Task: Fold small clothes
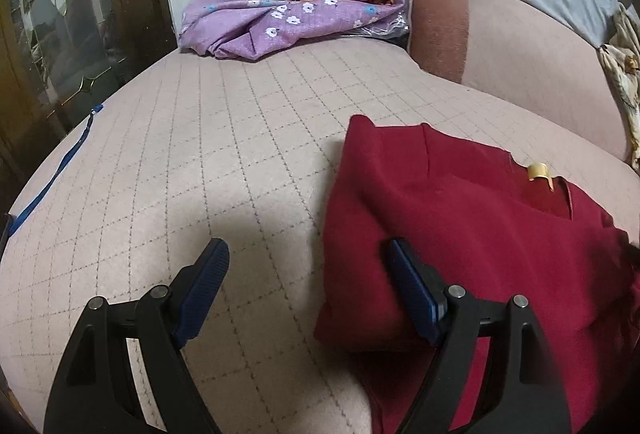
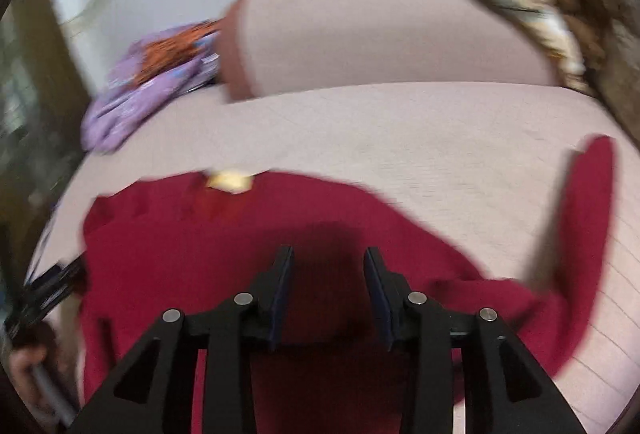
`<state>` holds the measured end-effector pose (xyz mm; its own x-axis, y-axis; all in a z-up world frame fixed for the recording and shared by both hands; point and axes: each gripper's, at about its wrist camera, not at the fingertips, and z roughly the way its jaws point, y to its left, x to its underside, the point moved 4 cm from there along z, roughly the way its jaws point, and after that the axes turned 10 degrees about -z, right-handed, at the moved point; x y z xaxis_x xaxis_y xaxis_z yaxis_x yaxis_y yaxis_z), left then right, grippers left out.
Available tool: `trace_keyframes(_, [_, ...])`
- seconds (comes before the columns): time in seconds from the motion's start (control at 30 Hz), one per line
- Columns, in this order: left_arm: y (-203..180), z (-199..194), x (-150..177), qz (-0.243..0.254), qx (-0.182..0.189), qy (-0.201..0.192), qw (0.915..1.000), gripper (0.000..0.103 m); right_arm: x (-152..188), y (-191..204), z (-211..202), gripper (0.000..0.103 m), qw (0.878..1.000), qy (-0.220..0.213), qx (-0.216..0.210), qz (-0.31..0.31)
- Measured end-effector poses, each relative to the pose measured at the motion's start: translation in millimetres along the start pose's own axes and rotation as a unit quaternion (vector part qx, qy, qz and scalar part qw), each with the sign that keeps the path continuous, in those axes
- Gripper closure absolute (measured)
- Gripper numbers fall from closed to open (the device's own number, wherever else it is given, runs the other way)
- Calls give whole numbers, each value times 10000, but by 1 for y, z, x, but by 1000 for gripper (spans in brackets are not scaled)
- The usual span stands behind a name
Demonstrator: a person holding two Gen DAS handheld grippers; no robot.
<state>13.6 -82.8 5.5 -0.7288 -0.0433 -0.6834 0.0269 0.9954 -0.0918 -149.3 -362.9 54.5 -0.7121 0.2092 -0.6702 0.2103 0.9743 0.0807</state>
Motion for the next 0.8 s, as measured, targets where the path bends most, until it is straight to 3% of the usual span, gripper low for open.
trace_keyframes(0.07, [0,4,1,-2,-10,60,10000,21,1,18,23,70,9991,273,-132,-289])
trace_keyframes(0.17, [3,7,1,-64,27,110,9999,18,5,19,54,71,9977,490,148,-436])
trace_keyframes(0.23, [5,8,0,-131,50,149,9998,17,-1,14,57,71,9986,280,254,-365])
trace_keyframes(0.37, [7,6,-1,-154,59,151,9997,17,-3,13,51,65,9983,529,143,-203])
trace_keyframes(0.43, [7,2,-3,-138,55,138,9998,17,1,23,36,60,9978,572,-332,-95])
trace_keyframes(0.5, [9,-2,-5,-160,89,146,9997,17,14,47,20,51,9916,644,-1115,-102])
trace_keyframes(0.63, [21,-20,-11,-260,183,78,9995,17,59,111,-5,46,9624,1020,-2463,-526])
trace_keyframes(0.7, [29,-31,-11,-204,222,84,9995,17,82,138,-12,46,9509,1246,-2711,-824])
trace_keyframes(0.8, [44,-47,-6,-205,243,190,9993,17,106,163,-35,45,9533,1204,-2424,-1339])
